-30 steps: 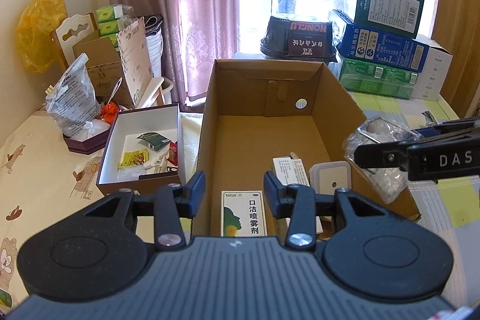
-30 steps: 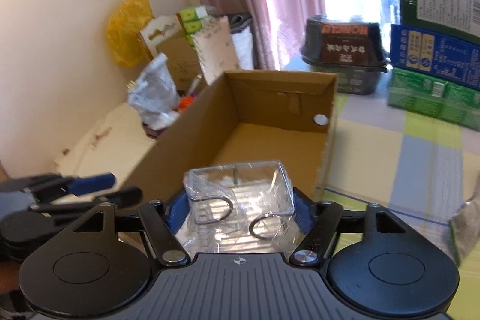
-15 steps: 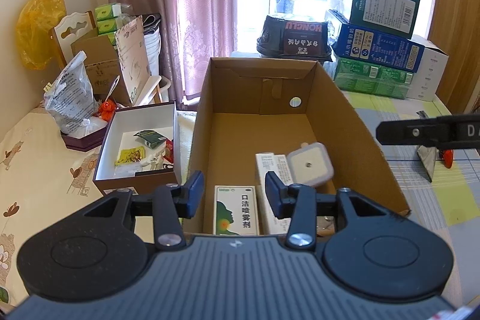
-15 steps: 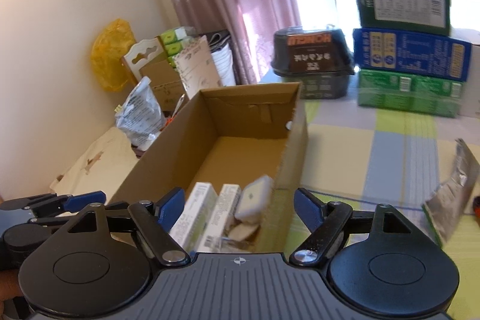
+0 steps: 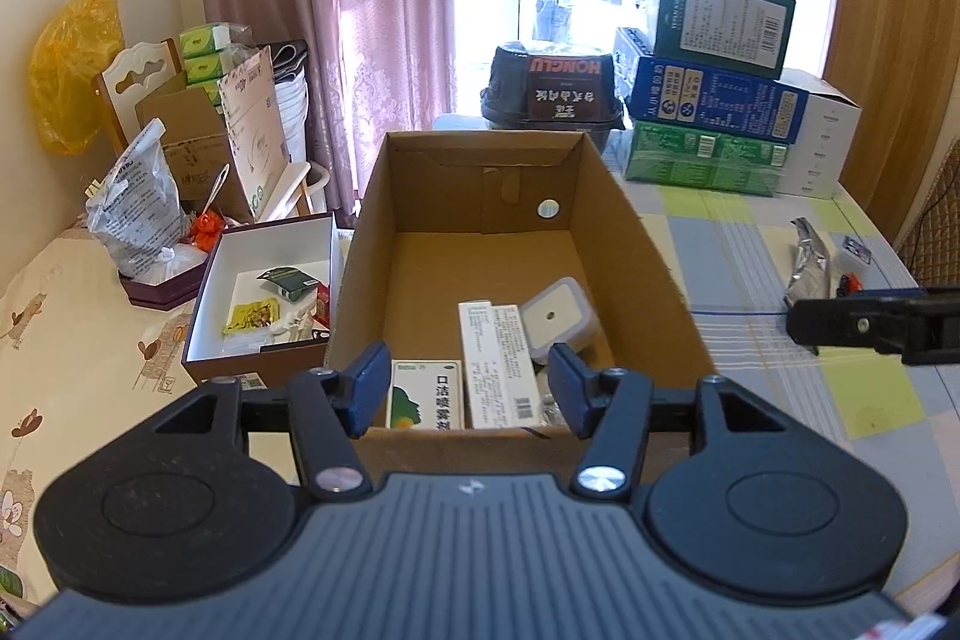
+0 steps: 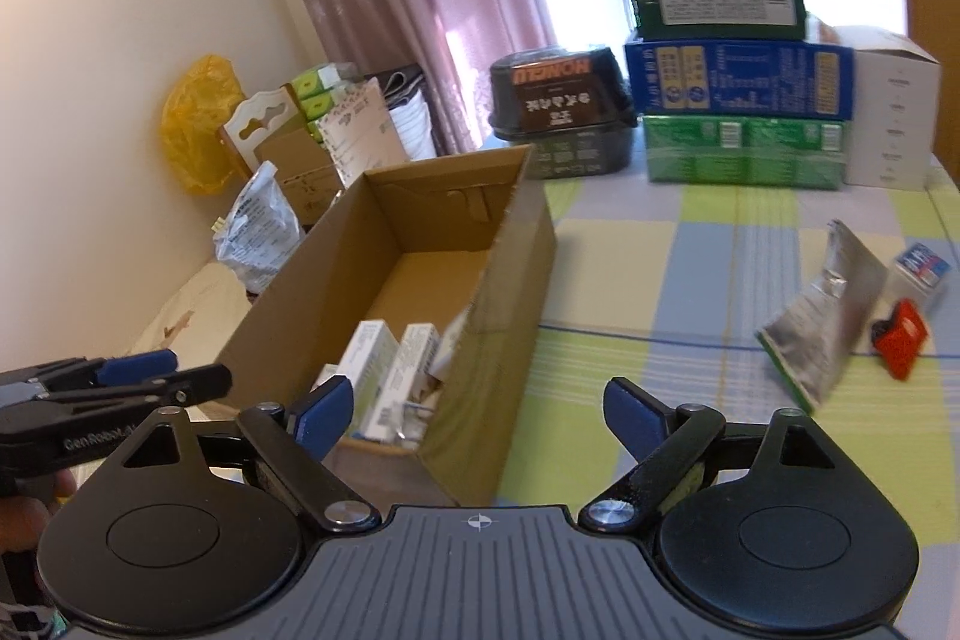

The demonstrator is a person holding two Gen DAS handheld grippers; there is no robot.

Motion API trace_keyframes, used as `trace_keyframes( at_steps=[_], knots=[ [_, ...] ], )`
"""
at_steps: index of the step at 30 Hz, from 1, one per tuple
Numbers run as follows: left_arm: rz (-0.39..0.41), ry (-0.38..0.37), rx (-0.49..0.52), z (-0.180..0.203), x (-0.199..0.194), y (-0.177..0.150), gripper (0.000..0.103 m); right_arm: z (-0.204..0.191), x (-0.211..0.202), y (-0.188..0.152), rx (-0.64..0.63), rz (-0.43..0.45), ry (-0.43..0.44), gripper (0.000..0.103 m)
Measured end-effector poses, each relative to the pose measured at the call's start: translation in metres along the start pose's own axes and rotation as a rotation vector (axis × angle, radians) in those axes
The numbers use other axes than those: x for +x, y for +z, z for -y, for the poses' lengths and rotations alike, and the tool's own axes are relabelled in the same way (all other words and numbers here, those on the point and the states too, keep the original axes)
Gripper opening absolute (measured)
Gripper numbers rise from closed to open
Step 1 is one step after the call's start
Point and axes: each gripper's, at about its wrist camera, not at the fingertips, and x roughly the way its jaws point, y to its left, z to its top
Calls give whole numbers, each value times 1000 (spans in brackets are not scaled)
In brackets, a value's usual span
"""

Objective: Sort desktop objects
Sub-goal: 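Move both tools back toward the foil packet and red candy packet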

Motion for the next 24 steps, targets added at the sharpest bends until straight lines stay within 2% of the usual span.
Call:
trace_keyframes(
  at_steps=[3, 7, 16, 24],
  knots=[
    [7, -3, 5, 8, -10, -1, 63, 8, -15, -8, 10, 6, -16, 95],
    [15, -12, 10, 18, -23, -3, 70, 20, -38, -22, 11, 15, -49, 101],
    [40, -57, 33, 53, -47, -8, 90, 74, -89, -48, 100, 22, -162, 101],
    [53, -118, 94, 100, -54, -6, 101, 112, -132, -61, 171, 55, -242, 101]
  ],
)
